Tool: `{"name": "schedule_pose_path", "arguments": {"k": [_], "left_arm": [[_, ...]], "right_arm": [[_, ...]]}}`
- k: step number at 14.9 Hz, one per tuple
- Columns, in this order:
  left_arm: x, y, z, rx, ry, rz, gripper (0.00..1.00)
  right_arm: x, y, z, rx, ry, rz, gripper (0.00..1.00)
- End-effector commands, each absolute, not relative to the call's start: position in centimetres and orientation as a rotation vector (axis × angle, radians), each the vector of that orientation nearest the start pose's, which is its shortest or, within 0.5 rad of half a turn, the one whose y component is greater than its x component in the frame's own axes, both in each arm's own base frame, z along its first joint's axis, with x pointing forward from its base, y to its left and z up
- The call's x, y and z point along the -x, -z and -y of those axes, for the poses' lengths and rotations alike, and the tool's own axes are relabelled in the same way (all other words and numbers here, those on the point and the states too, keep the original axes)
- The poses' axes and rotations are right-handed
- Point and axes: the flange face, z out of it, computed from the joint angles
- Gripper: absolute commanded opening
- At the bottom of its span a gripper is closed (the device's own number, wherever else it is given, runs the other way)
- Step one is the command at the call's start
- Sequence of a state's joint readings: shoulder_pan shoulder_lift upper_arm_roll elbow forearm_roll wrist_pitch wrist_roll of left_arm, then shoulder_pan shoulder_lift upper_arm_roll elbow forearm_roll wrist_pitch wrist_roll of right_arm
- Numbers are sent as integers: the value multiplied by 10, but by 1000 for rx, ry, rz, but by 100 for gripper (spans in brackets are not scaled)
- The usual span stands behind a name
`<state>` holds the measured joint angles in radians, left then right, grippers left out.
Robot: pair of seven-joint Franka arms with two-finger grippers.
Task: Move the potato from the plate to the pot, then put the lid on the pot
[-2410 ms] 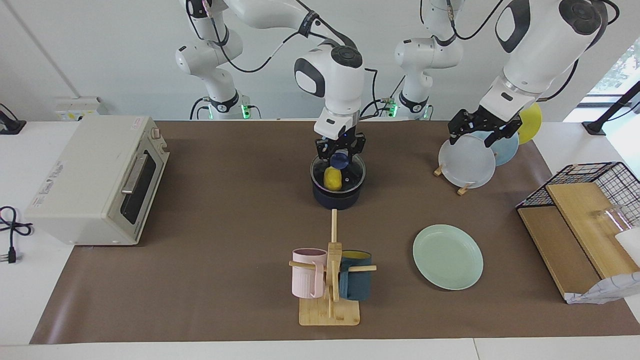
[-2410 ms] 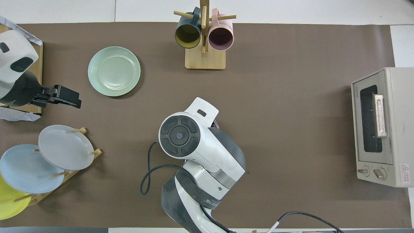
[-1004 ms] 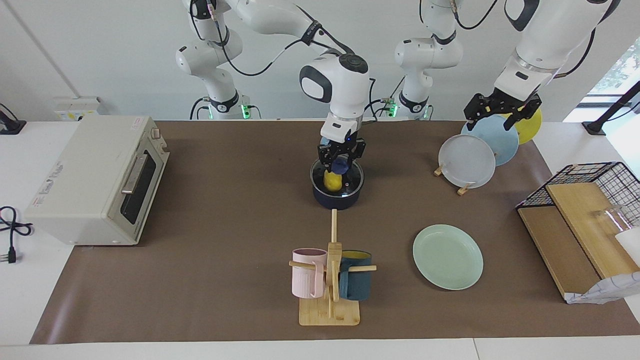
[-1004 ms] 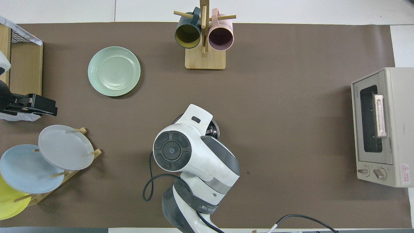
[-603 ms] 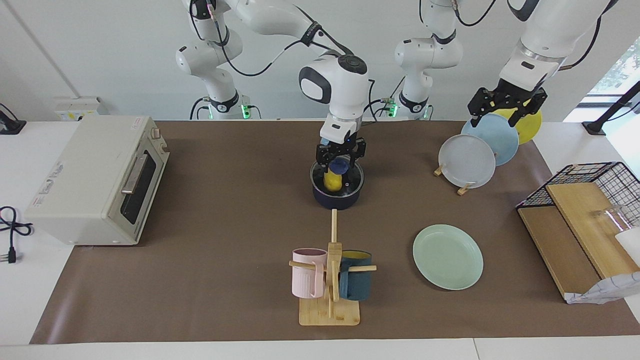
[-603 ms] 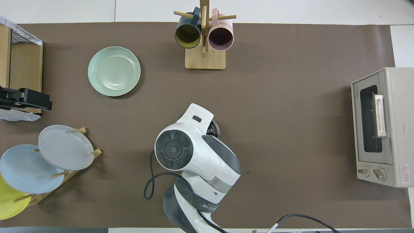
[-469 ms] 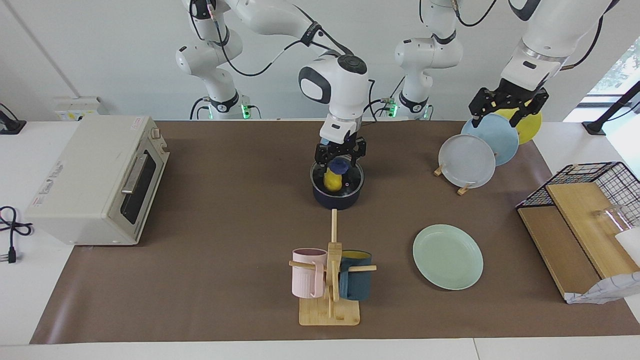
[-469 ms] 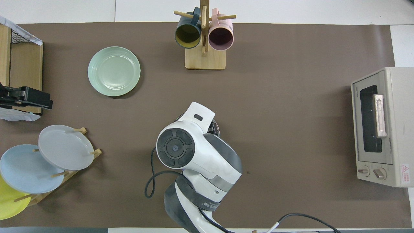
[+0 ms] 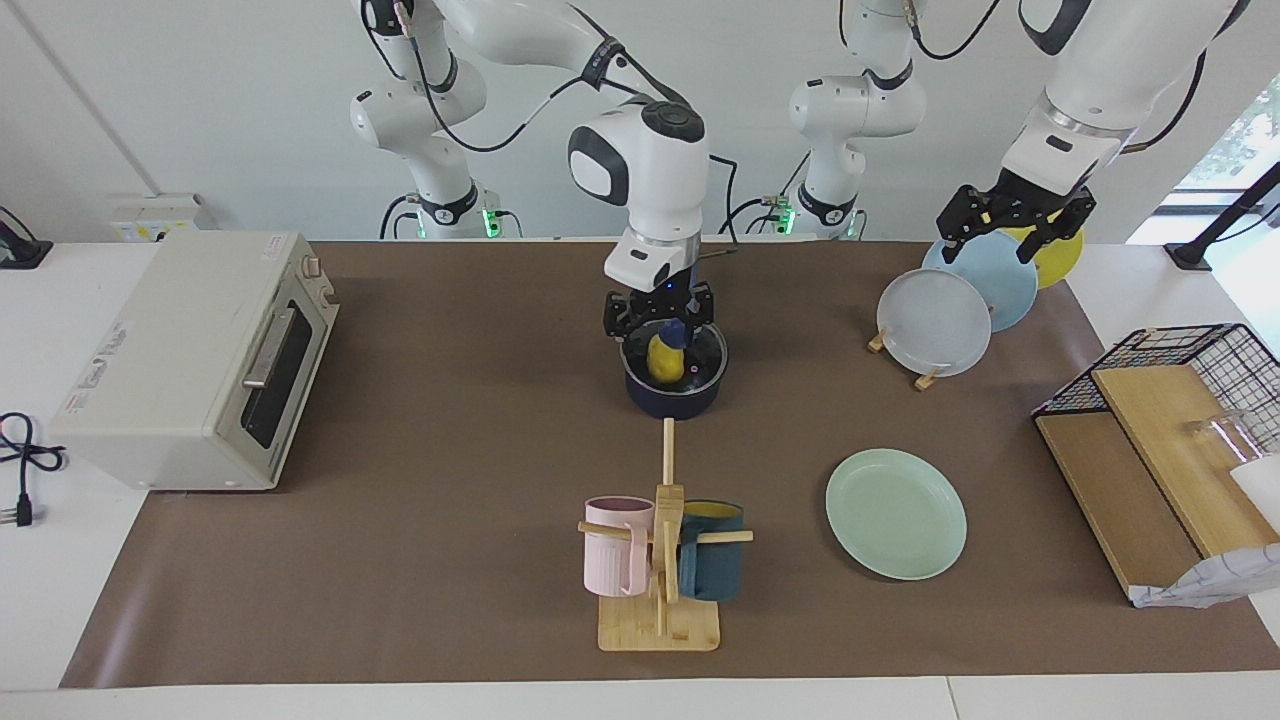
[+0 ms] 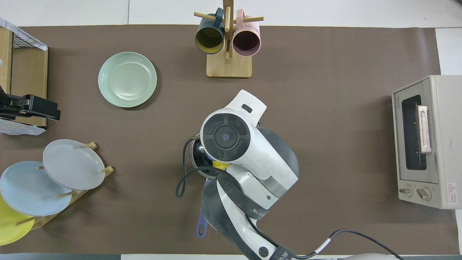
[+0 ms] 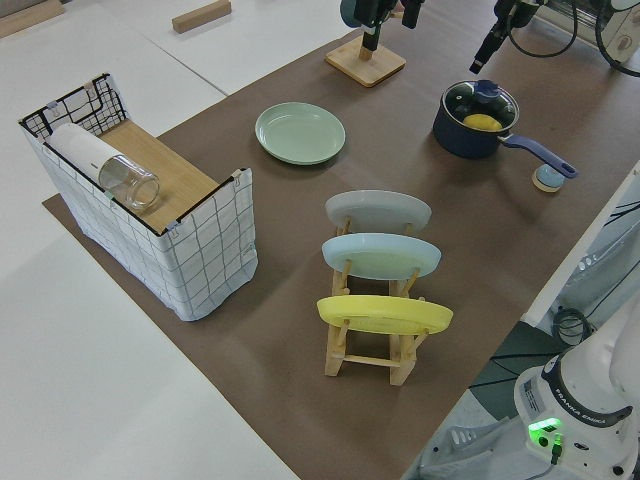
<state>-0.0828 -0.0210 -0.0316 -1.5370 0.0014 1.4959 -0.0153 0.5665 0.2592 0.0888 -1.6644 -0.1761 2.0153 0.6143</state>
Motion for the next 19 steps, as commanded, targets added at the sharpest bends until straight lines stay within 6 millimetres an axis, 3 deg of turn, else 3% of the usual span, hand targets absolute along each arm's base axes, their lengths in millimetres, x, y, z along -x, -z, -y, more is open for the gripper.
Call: {"name": "schedule_pose_path", "arguments": {"k": [1, 4, 7, 10, 12, 19], "left_arm": [[-541, -649, 51, 3146, -8, -168, 100], [-540, -648, 52, 3144, -15, -170, 100], [-539, -648, 53, 3145, -15, -170, 100], [-537, -647, 53, 3145, -17, -172, 100], [-537, -646, 52, 3145, -22, -158, 100], [-537, -645, 51, 3145, -27, -155, 100]], "right_arm": [[-535, -515, -328, 3223, 202, 123, 100], [-547, -579, -235, 3133, 61, -7, 100], [-542, -620, -148, 3167, -49, 1, 100], [-527, -635, -98, 3173, -83, 177, 100], [-525, -629, -61, 3176, -112, 100, 100], [-525, -618, -10, 3201, -134, 83, 100]]}}
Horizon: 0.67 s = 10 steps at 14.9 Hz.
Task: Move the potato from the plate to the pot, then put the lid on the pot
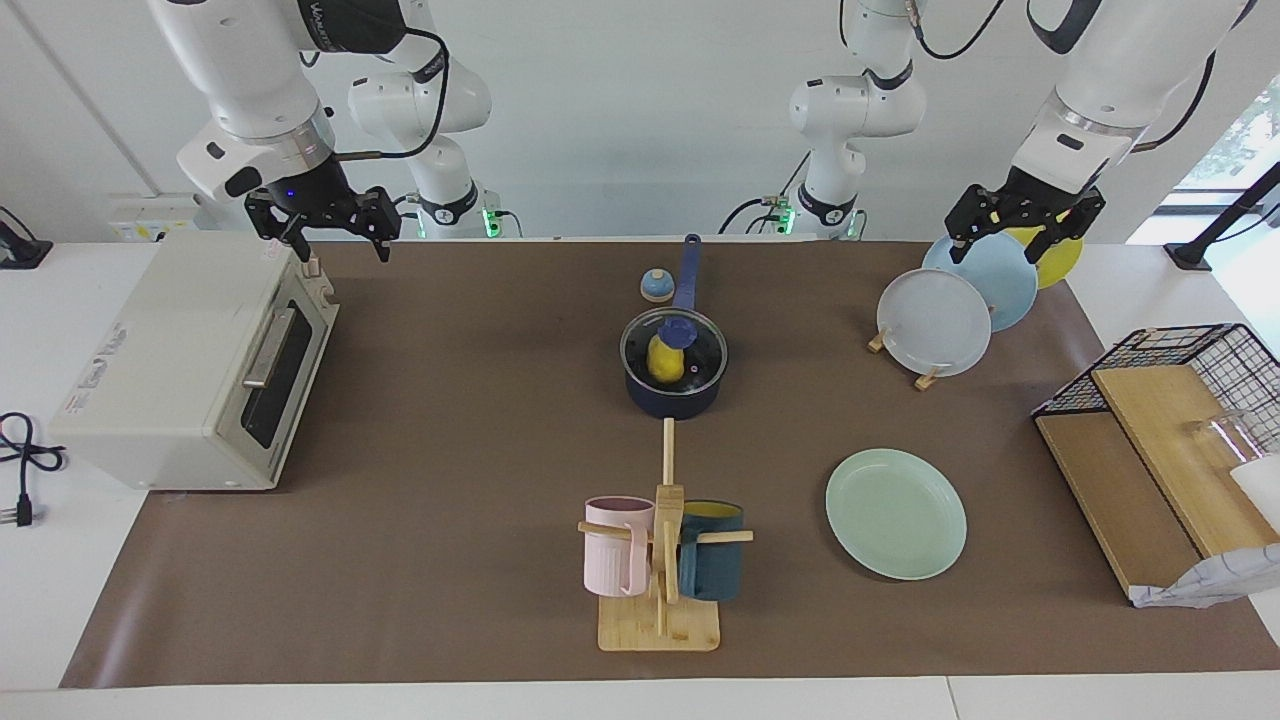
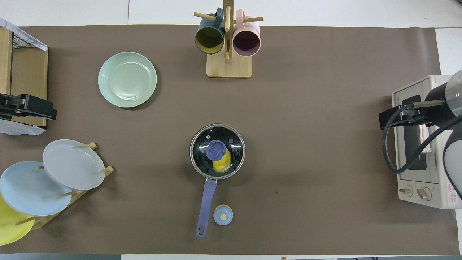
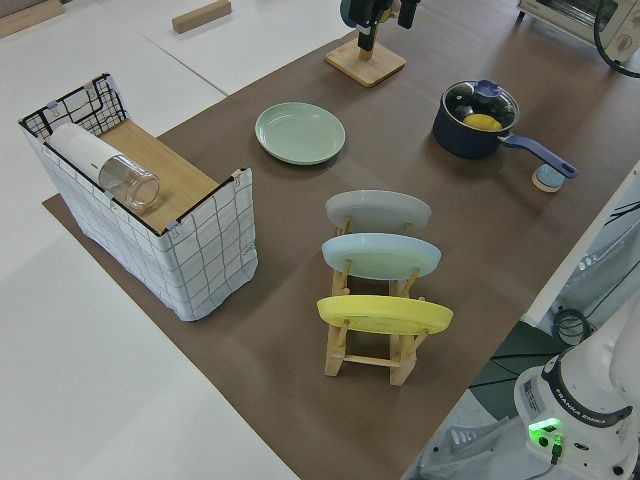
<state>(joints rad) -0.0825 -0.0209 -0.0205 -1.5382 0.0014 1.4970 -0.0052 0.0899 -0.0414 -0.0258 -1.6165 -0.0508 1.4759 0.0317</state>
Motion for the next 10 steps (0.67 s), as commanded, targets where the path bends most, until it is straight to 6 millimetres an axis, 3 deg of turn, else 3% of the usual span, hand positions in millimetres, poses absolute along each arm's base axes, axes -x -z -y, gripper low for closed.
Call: {"name": "schedule_pose_path", "arguments": {"k": [1, 10], "left_arm": [[-536, -645, 50, 3145, -34, -153, 100], [-535, -645, 51, 3145, -44, -158, 100]], "right_arm": [[-527, -617, -6, 3201, -140, 71, 100], [-530, -615, -5, 3200, -130, 74, 100]]}}
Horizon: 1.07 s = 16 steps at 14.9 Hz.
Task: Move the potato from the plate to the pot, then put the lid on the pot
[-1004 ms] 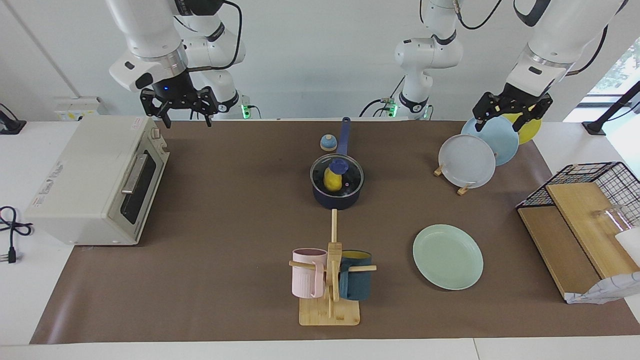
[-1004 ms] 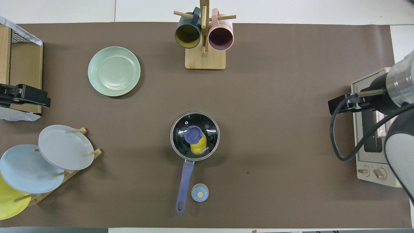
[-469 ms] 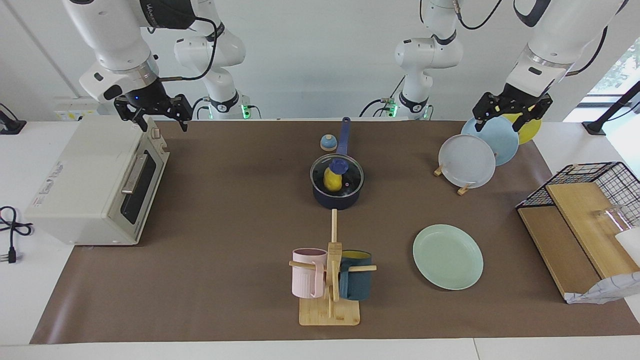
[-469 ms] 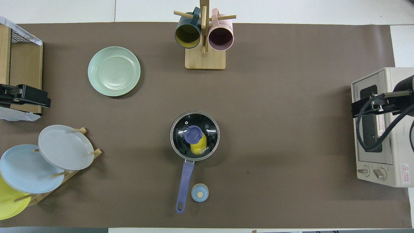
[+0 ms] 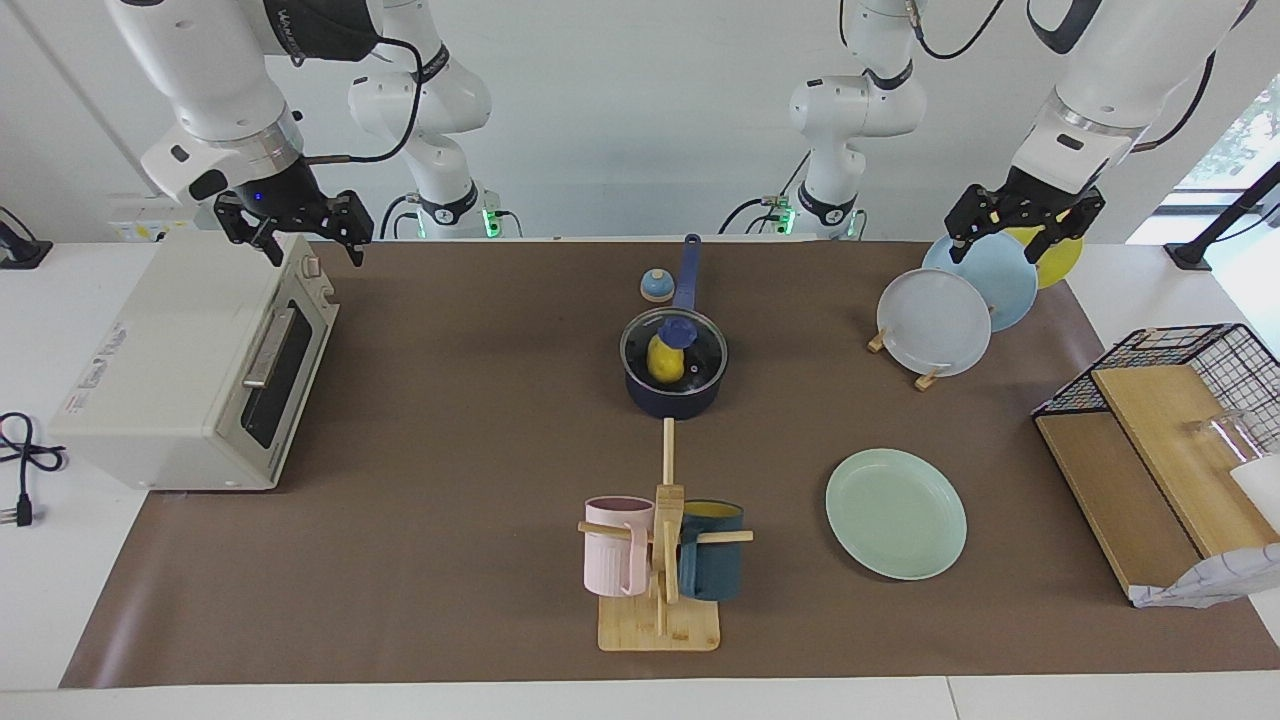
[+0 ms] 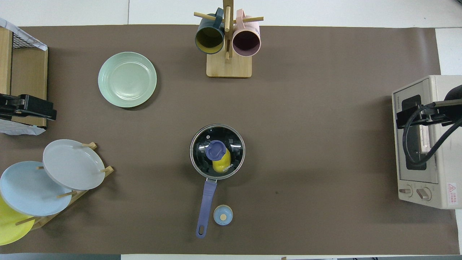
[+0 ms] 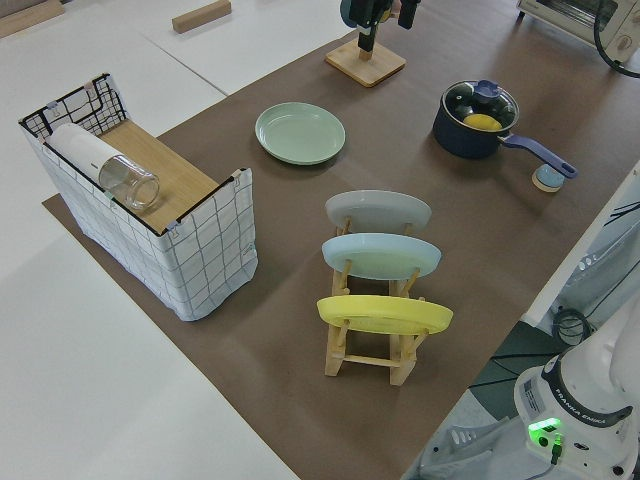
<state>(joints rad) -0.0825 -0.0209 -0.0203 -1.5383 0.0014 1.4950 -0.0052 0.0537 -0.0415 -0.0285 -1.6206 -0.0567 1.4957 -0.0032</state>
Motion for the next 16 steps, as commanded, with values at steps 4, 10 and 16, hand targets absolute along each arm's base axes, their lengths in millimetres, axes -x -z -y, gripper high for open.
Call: {"name": "schedule_pose_path", "arguments": {"k": [4, 10, 16], "left_arm": [[-535, -645, 51, 3145, -44, -158, 100], [-535, -645, 52, 3144, -44, -160, 100], [-535, -645, 52, 3144, -44, -160, 100]], "right_arm": [[-531, -613, -7, 3201, -138, 79, 100], [-531, -613, -11, 3190, -139, 86, 100], [-534, -607, -9, 3186, -186, 71, 100]]}}
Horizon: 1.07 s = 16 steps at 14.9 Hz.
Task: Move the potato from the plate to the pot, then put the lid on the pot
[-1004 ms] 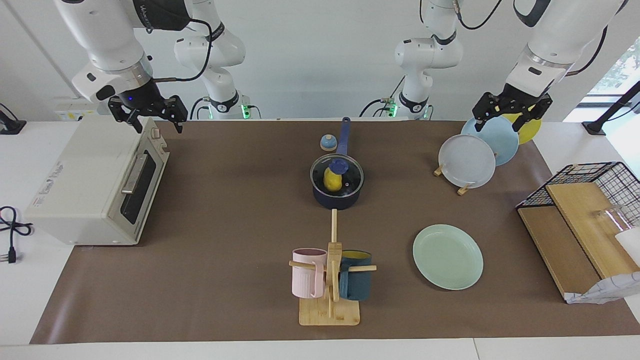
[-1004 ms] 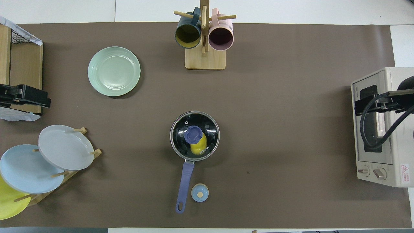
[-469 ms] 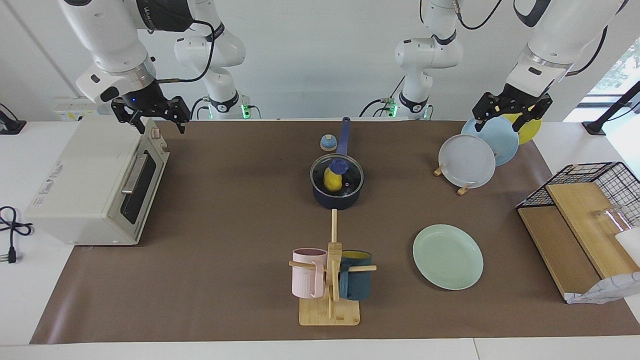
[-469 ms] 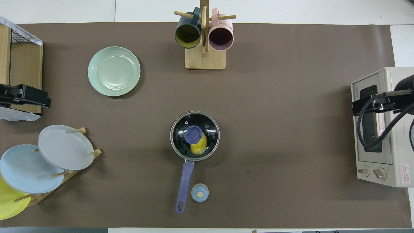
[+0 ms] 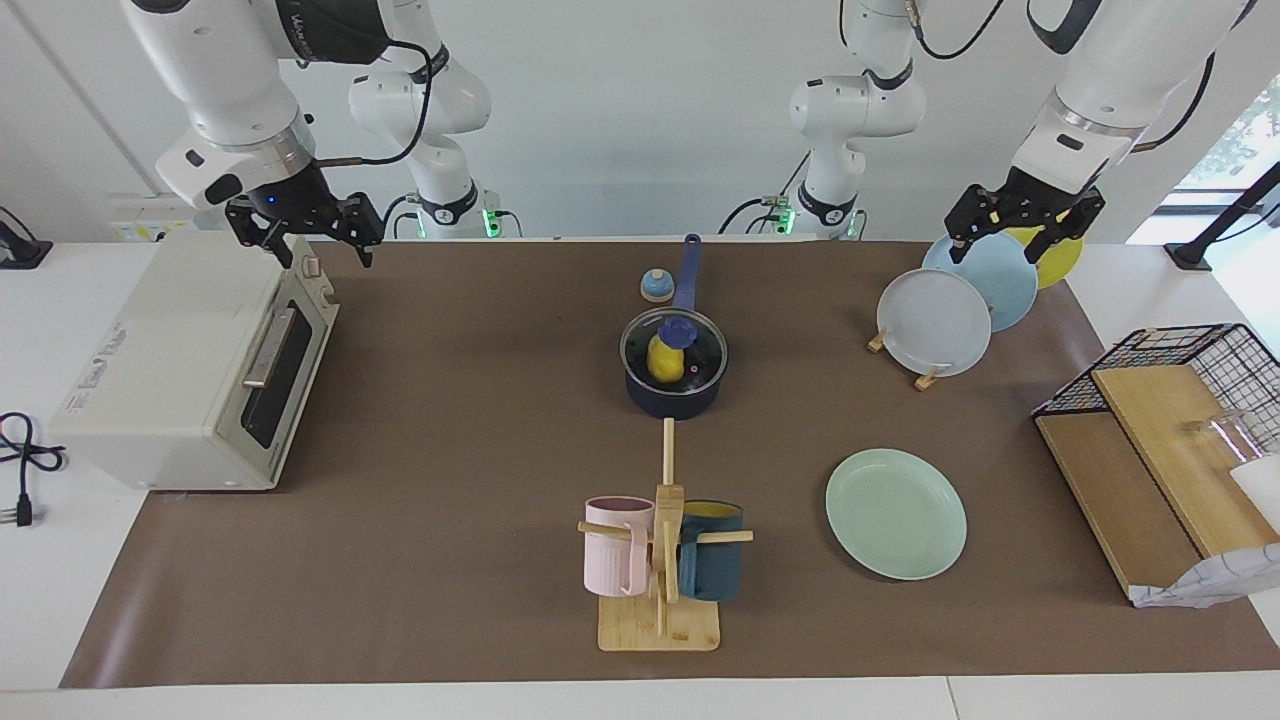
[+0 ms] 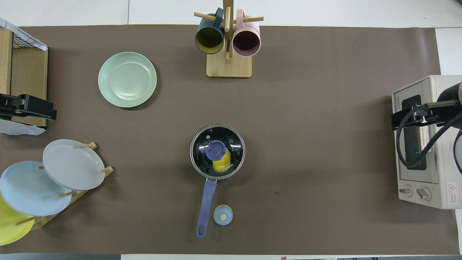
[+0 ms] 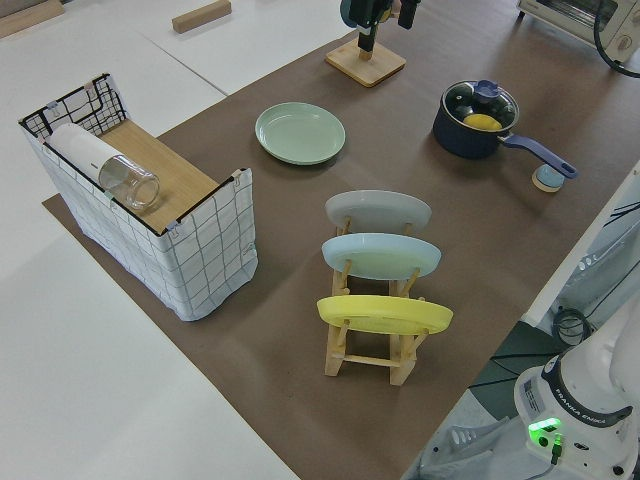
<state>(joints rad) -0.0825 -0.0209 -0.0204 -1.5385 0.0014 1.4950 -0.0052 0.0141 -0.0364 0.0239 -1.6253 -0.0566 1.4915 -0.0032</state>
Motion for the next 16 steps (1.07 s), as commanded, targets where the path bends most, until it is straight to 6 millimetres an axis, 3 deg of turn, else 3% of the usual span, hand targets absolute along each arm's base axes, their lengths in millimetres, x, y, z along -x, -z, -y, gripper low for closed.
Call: {"name": "schedule_pose_path", "arguments": {"k": [1, 9, 12, 16], "left_arm": [[-535, -645, 51, 3145, -44, -158, 100], [-535, -645, 51, 3145, -44, -158, 100], [-535, -645, 52, 3144, -44, -160, 100], [-535, -645, 51, 3145, -44, -158, 100]], "right_arm": [[-538, -608, -11, 3186, -188, 75, 100], [-535, -613, -2, 3180, -176, 63, 100], [-536, -613, 14, 3180, -150, 15, 100], [-536, -595, 17, 3183, -129, 12, 100]]}}
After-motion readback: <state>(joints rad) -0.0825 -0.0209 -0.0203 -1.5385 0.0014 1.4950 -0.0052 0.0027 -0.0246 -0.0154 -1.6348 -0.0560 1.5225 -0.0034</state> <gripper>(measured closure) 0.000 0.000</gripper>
